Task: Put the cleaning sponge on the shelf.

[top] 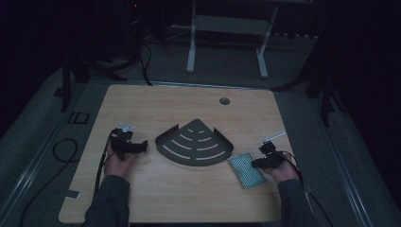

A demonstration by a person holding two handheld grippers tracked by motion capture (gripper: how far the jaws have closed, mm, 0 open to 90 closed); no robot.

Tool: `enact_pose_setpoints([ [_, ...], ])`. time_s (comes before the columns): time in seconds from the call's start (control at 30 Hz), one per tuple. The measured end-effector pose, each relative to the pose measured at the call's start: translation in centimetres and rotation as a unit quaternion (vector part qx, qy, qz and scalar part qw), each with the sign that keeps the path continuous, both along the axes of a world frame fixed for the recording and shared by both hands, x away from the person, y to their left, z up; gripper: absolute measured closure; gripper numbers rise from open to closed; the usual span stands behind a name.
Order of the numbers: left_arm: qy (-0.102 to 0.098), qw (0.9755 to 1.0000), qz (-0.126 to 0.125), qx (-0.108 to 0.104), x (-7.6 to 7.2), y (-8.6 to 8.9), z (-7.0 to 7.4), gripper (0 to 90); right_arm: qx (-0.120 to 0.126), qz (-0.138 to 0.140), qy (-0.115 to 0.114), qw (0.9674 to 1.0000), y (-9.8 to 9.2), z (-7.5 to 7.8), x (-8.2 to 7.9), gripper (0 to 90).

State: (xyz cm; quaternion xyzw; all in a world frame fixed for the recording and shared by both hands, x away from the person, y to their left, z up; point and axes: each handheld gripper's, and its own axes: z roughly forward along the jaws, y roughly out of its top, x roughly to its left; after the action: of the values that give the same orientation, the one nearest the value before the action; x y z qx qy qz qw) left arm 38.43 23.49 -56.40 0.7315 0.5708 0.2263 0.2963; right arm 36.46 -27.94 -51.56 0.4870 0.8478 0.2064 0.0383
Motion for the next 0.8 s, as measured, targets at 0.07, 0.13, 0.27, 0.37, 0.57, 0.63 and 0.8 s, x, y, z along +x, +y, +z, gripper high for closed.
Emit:
enact_pose_setpoints([
  [0.07, 0.0, 1.0, 0.0, 0.0, 0.0, 0.0, 0.0, 5.2, -0.001, -0.002, 0.015, 0.9999, 0.0, 0.0, 0.3, 79.8],
  [0.13, 0.0, 1.0, 0.0, 0.0, 0.0, 0.0, 0.0, 5.2, -0.004, 0.002, 0.028, 0.9996, 0.1, 0.1, 0.7, 81.3],
  [0.27, 0.0, 1.0, 0.0, 0.0, 0.0, 0.0, 0.0, 5.2, -0.007, 0.014, 0.043, 0.999, 0.2, 0.3, 1.2, 86.1],
  [0.37, 0.0, 1.0, 0.0, 0.0, 0.0, 0.0, 0.0, 5.2, -0.012, 0.021, 0.046, 0.9987, 0.2, 0.4, 1.4, 88.9],
  [0.57, 0.0, 1.0, 0.0, 0.0, 0.0, 0.0, 0.0, 5.2, -0.033, 0.036, 0.042, 0.9979, 0.7, 1.0, 1.5, 89.6],
  [0.63, 0.0, 1.0, 0.0, 0.0, 0.0, 0.0, 0.0, 5.2, -0.032, 0.041, 0.043, 0.9977, 0.7, 1.3, 1.5, 89.6],
  [0.8, 0.0, 1.0, 0.0, 0.0, 0.0, 0.0, 0.0, 5.2, -0.035, 0.045, 0.041, 0.9975, 0.8, 2.1, 1.6, 89.7],
])
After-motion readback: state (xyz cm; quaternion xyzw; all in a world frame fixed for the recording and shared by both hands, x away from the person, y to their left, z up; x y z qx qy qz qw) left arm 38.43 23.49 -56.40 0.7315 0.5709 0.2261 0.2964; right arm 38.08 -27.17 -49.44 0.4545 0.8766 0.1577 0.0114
